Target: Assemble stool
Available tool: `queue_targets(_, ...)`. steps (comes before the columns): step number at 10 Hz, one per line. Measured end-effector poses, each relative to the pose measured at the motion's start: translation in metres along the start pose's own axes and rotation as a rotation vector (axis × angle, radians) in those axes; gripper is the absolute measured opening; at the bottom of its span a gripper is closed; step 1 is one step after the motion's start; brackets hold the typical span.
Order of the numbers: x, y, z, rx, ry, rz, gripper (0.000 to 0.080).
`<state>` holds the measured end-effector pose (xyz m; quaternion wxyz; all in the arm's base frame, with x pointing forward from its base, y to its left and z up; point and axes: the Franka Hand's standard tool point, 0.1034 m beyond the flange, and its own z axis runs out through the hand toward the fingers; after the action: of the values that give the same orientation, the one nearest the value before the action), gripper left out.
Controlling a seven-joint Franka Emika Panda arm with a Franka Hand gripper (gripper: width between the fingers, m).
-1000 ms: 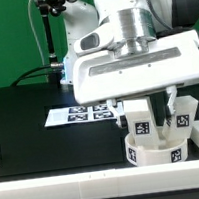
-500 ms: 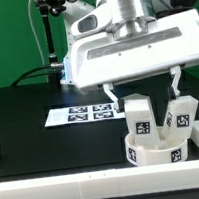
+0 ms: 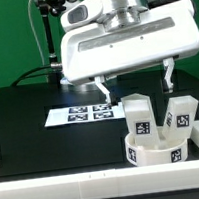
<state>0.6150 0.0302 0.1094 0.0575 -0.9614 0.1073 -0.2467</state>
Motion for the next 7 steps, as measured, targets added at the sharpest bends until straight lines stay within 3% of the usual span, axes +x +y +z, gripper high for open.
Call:
queue_targets(3,-0.0015,0.0027,0.0032,0.018,-0.081,-0.002,0.0649)
queue_targets(4,-0.0016,0.0004,0.0025,0.045,-0.176,0.004,0.0649)
queue_targets(7,-0.0045,-0.0067,0.0000,0.088,-0.376,0.016,0.0649)
